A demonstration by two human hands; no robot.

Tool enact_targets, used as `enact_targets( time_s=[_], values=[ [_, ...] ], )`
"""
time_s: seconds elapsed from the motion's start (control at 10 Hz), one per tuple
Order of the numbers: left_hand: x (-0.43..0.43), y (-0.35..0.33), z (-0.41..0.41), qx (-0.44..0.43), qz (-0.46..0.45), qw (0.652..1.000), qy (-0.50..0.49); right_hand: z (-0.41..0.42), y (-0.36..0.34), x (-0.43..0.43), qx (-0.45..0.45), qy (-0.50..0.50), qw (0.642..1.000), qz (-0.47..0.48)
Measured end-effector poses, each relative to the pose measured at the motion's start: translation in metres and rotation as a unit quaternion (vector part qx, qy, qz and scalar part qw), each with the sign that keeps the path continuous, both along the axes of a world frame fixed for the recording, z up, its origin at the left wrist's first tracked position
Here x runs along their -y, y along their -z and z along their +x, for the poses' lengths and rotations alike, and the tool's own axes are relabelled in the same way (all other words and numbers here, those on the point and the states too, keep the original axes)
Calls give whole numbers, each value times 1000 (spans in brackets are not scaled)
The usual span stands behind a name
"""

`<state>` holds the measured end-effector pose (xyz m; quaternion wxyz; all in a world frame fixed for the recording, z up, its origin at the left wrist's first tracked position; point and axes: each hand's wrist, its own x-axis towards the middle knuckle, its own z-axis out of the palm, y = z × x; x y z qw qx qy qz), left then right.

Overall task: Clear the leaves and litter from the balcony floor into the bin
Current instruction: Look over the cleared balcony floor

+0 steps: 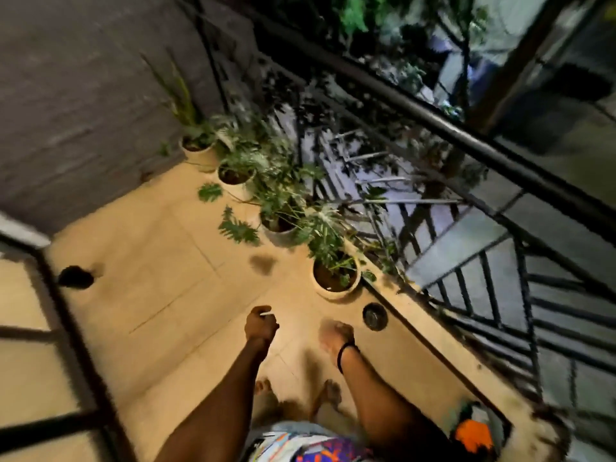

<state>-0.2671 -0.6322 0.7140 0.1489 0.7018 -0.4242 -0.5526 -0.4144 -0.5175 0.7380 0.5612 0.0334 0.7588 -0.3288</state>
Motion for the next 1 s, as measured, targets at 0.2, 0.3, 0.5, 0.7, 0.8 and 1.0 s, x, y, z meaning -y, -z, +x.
enact_targets(
  time_s=[0.2, 0.3, 0.5, 0.7, 0.8, 1.0],
  values=[
    [3, -4, 114, -14, 11, 988, -151, 73, 25, 61, -6, -134, 991, -29],
    [8, -8, 181, -20, 9, 974, -225, 133, 25, 93, 3, -166, 986, -32],
    [16, 3, 286, -13, 10, 949, -314, 262, 22, 133, 32, -116, 992, -45],
    [39, 27, 354, 3, 37, 925, -378, 357, 30, 174, 57, -186, 981, -14],
    [54, 33, 372, 1, 41, 910, -412, 370, 35, 203, 38, -213, 976, 2],
    [152, 52, 433, -35, 33, 886, -461, 414, 57, 329, 18, -266, 964, 17]
  ],
)
